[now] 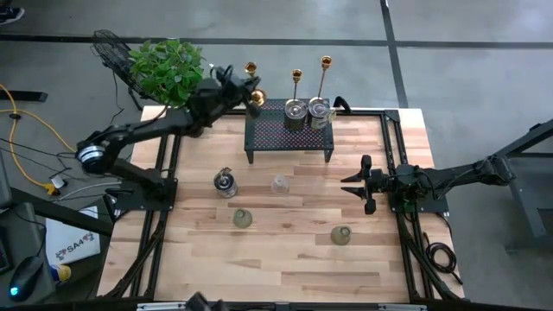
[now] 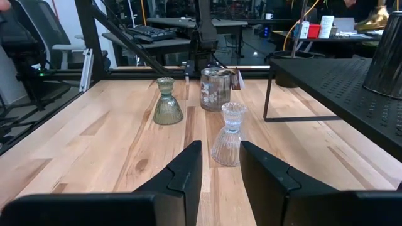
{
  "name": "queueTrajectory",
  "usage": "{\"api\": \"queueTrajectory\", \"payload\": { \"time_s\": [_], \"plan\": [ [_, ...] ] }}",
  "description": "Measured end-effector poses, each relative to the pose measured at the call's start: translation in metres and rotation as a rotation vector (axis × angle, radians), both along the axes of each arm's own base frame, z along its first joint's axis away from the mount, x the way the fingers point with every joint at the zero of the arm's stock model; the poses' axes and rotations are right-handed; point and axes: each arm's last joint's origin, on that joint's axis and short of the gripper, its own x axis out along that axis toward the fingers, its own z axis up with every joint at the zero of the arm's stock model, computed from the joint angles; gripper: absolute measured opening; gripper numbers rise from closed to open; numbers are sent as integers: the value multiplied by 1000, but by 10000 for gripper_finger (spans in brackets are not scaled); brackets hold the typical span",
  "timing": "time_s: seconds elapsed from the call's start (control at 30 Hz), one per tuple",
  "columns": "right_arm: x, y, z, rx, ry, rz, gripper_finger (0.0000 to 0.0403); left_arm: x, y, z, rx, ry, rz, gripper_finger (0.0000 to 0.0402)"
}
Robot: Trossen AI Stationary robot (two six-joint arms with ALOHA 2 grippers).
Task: Pick & Place candle stick holders
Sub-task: Put the gold candle holder on the shelf aligned with the other gold candle holder
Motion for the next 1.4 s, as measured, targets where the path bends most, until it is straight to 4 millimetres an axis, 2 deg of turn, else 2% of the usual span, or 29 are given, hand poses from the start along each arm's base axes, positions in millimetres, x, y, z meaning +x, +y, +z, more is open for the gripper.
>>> {"api": "queueTrajectory", "payload": {
  "time_s": [0.17, 0.53, 0.77, 1.4],
  "plan": [
    [0, 0, 0, 0, 0, 0, 99, 15, 15, -3, -61, -13, -25, 8],
    [0, 0, 0, 0, 0, 0, 99, 39, 32, -14, -185, -35, 12, 8],
    [0, 0, 0, 0, 0, 0, 99, 43, 36, -24, -218, -3, 55, 8],
    [0, 0, 0, 0, 0, 0, 99, 42, 36, -27, -235, 18, 72, 8]
  ]
}}
